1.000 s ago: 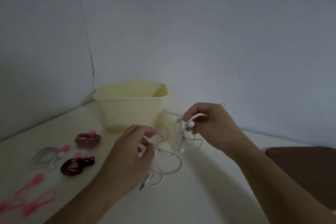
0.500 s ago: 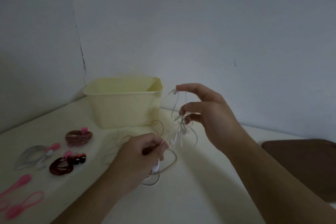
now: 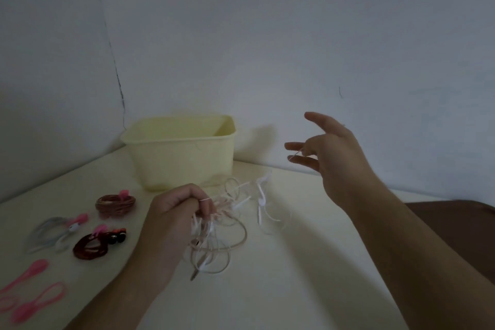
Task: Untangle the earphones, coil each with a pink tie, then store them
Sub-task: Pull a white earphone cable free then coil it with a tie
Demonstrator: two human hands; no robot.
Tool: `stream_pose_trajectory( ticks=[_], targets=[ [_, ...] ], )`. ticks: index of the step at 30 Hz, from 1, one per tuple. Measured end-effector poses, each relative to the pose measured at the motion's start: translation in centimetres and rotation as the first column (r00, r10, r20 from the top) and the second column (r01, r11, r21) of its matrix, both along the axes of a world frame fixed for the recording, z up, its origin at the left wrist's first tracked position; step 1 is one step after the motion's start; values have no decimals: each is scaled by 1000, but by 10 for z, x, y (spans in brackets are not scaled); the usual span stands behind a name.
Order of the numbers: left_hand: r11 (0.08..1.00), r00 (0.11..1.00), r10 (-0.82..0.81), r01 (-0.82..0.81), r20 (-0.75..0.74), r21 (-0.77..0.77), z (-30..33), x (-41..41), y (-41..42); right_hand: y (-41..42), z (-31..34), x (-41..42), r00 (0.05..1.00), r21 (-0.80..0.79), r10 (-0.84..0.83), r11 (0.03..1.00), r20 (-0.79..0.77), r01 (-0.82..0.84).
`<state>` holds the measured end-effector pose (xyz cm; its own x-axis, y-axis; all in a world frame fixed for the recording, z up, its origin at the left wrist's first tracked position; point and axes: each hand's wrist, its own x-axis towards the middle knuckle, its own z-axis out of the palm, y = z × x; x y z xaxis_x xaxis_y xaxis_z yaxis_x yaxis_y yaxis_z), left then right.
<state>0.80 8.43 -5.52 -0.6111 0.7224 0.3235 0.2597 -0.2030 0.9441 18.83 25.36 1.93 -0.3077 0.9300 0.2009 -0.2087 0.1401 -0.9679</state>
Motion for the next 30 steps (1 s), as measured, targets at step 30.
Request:
stream_pose_trajectory(
  ticks=[30],
  targets=[
    [996, 977, -17, 34, 214, -76, -2, -4, 3, -32, -22, -31, 650, 415, -174, 878, 740, -238]
  ],
)
